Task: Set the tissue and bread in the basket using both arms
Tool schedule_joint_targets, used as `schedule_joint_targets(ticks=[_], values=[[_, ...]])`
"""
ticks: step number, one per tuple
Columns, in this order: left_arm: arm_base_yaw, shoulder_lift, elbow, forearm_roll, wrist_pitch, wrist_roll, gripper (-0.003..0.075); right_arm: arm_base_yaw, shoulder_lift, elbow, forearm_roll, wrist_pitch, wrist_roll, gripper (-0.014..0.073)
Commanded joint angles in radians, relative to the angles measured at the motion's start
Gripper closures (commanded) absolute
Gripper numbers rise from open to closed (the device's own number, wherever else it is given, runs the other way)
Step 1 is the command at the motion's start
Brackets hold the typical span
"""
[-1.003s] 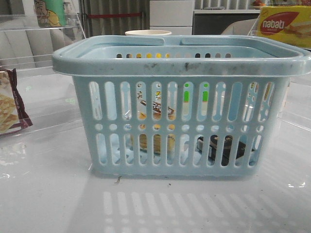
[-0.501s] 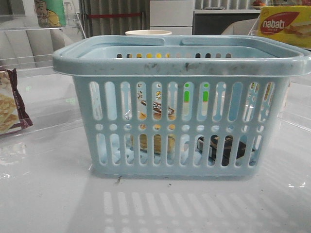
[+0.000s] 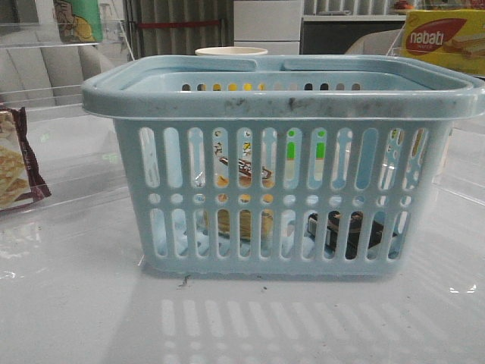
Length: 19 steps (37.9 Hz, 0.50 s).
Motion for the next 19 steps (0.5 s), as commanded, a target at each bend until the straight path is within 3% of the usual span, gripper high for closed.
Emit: schedule_joint_targets(ticks=[1, 4, 19], values=[[-0.007, -0.018, -0.001, 0.0, -0.087, -0.008, 0.0629, -0.009, -0.028, 0.055, 0.0, -0.216, 0.0, 0.054], [-0.007, -0.018, -0.001, 0.0, -0.087, -0.008, 0.0629, -0.009, -0.027, 0.108, 0.016, -0.301, 0.001, 0.054], [-0.007, -0.018, -0.001, 0.0, -0.087, -0.008, 0.0629, -0.009, -0.026, 0.103, 0.053, -0.367, 0.001, 0.054]])
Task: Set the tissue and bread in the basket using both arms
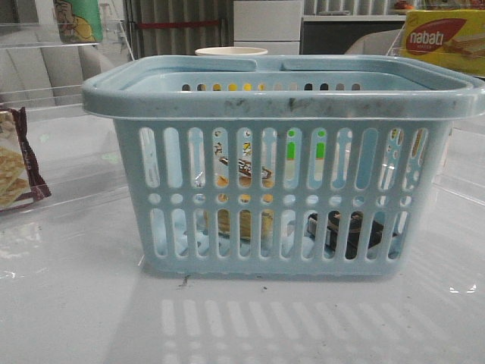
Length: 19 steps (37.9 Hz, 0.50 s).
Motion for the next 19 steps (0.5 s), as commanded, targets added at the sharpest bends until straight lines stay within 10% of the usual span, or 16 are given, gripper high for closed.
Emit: schedule_joint_targets(ticks=[1, 19], values=[[-0.007, -0.018, -0.001, 0.0, -0.085, -0.008, 0.0629, -0.006, -0.017, 0.0, 0.003, -0.105, 0.001, 0.054], [-0.007, -0.018, -0.001, 0.0, -0.085, -0.008, 0.0629, -0.006, -0.017, 0.0, 0.019, -0.147, 0.002, 0.054]])
